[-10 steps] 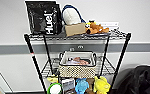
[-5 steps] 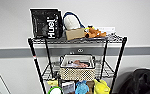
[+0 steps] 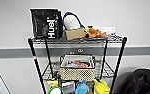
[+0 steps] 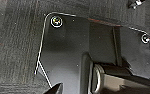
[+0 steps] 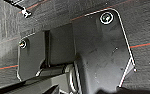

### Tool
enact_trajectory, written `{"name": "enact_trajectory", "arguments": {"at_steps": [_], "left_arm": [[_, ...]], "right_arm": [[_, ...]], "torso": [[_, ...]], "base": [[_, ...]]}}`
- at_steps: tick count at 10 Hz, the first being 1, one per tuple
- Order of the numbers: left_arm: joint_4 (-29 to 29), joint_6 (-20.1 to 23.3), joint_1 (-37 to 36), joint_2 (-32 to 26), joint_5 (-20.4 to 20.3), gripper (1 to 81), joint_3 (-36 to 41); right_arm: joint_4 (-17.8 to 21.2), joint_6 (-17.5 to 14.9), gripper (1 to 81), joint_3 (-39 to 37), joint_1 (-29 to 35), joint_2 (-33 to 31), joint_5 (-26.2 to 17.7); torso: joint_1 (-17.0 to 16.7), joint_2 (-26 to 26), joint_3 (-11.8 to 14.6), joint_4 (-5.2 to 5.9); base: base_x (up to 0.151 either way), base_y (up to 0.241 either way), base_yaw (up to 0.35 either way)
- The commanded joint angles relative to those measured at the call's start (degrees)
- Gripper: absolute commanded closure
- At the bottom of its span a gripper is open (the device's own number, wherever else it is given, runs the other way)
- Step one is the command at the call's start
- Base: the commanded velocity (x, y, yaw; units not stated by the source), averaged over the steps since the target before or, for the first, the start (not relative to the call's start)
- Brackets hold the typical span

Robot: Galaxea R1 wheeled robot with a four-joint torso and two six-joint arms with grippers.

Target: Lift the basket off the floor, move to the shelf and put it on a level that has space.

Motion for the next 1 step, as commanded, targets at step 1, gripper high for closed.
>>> {"name": "enact_trajectory", "arguments": {"at_steps": [1], "left_arm": [[1.0, 3.2, -2.6, 2.3, 2.5, 1.0, -1.8]], "right_arm": [[-3.5, 0.0, 1.0, -3.2, 1.8, 3.0, -2.2]], "torso": [[0.0, 0.0, 0.0, 0.00]], "base": [[0.000, 0.000, 0.000]]}}
